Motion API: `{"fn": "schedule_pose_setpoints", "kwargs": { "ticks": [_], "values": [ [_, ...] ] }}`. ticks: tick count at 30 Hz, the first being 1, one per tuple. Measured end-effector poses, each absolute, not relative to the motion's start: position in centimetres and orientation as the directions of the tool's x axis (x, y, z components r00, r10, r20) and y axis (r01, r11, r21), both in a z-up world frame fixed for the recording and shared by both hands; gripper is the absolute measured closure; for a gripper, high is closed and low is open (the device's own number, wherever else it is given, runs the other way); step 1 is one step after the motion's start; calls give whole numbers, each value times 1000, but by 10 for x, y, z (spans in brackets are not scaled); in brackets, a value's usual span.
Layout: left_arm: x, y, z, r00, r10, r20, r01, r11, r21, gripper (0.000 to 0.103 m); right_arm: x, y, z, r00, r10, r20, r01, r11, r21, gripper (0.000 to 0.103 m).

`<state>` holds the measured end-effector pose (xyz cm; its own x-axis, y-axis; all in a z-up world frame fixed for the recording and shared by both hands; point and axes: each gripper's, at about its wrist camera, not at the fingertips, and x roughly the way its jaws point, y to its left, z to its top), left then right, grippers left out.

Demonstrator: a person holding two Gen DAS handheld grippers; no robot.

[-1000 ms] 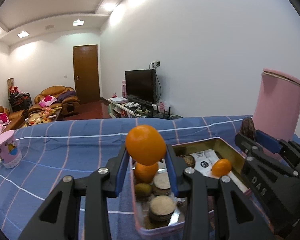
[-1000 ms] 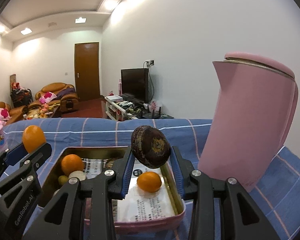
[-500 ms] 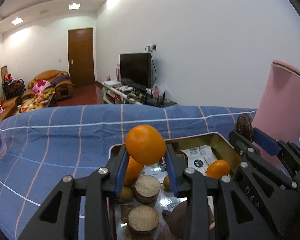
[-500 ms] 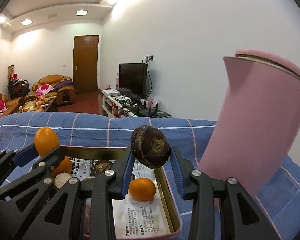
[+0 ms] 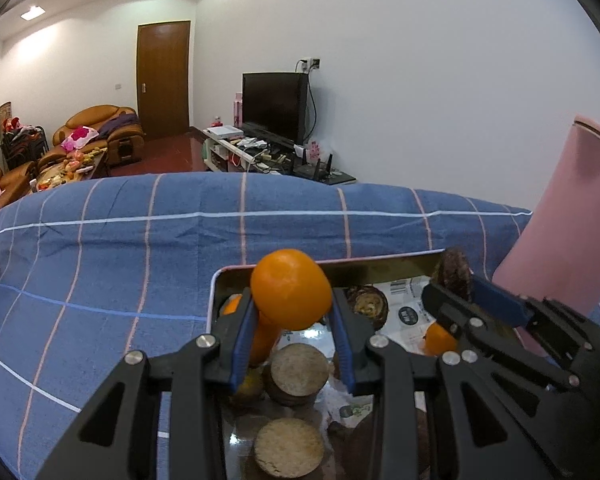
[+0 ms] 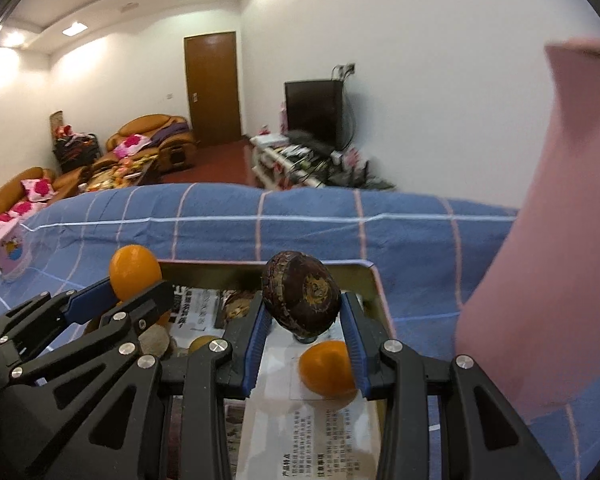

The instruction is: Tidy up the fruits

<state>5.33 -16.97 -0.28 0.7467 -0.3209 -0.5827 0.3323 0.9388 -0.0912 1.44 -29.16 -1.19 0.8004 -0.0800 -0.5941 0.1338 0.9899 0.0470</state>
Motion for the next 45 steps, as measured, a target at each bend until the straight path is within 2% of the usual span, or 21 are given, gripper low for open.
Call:
{"fn": "schedule_pose_setpoints", "kwargs": {
  "ticks": [8,11,13,14,17,19,20,22,24,29,31,36,45],
  "values": [
    [52,-167,-1,763,-294,-576,310,948,-73,63,22,-297,-23,774,40,-631,59,989,135,64],
    [45,-161,2,790,-264,-553,286,957,-47,56,20,-294,-22,783,39,-621,50,991,125,64],
    [39,-158,5,818,-236,-525,263,964,-23,43,23,-296,-23,779,37,-626,53,991,123,63],
    [38,-156,7,827,-228,-514,255,967,-18,40,23,-297,-24,778,40,-627,54,990,130,63],
    [35,-147,10,857,-196,-477,212,977,-20,22,19,-303,-21,793,39,-608,68,986,153,54],
    [31,-141,14,880,-168,-445,173,984,-30,4,13,-305,-17,815,22,-579,84,984,155,50],
    [29,-138,15,889,-160,-429,161,986,-36,1,9,-306,-14,830,5,-558,98,983,154,49],
    [26,-134,16,900,-166,-404,159,986,-52,0,3,-306,-10,849,-31,-527,127,981,147,35],
    [25,-133,17,902,-168,-398,162,986,-49,0,-4,-304,-4,871,-82,-484,165,977,132,29],
    [18,-138,15,911,-146,-385,162,987,9,0,-22,-299,7,895,-208,-394,258,963,78,25],
    [15,-139,16,917,-146,-372,165,986,19,0,-29,-298,9,907,-228,-353,268,961,68,20],
    [0,-136,17,933,-138,-333,157,987,32,0,-44,-290,14,923,-259,-284,281,959,41,20],
    [-24,-122,19,943,-136,-304,150,988,22,0,-78,-279,20,935,-279,-220,294,955,39,20]
  ]
}}
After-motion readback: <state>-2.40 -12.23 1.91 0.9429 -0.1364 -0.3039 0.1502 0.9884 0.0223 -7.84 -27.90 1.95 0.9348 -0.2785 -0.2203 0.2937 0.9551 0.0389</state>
